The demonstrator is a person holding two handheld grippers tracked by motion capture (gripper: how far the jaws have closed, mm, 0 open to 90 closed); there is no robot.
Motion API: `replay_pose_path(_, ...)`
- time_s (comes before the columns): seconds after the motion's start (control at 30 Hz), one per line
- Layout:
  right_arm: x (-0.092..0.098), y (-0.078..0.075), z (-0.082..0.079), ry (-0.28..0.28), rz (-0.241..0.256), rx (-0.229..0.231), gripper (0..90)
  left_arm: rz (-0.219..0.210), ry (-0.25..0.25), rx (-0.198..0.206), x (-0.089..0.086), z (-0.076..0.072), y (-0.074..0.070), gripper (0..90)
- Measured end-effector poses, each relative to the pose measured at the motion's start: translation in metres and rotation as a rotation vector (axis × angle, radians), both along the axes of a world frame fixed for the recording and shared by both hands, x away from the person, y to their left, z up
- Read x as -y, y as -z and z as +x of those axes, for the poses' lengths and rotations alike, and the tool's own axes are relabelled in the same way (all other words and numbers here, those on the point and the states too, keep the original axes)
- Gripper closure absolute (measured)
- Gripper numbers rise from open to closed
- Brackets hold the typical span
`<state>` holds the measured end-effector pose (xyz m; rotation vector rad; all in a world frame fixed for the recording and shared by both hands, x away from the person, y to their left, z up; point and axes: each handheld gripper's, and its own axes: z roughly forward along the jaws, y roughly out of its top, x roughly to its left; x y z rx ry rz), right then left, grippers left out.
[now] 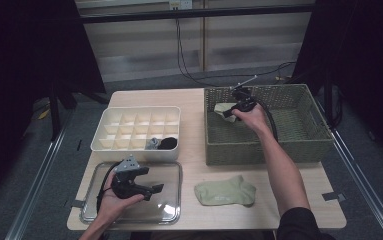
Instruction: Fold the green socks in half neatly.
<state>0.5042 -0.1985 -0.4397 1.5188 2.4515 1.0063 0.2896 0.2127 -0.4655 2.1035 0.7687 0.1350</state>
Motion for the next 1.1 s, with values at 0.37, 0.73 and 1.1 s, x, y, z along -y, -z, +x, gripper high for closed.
replay_pose_path(0.37,0.007,-0.019,-0.015,-0.004,0.084,0.093,85.9,0.002,0.013,0.009,0.002,-0.002,-0.002,12.8)
replay_pose_path(0.73,0.024,-0.04,-0.033,0.015,0.161,0.164,86.0,0.002,0.017,0.028,0.002,-0.004,-0.005,12.7)
replay_pose_path(1.1,0.035,-0.056,-0.053,0.011,0.215,0.222,86.1,0.008,0.025,0.034,0.004,-0.004,-0.004,12.6)
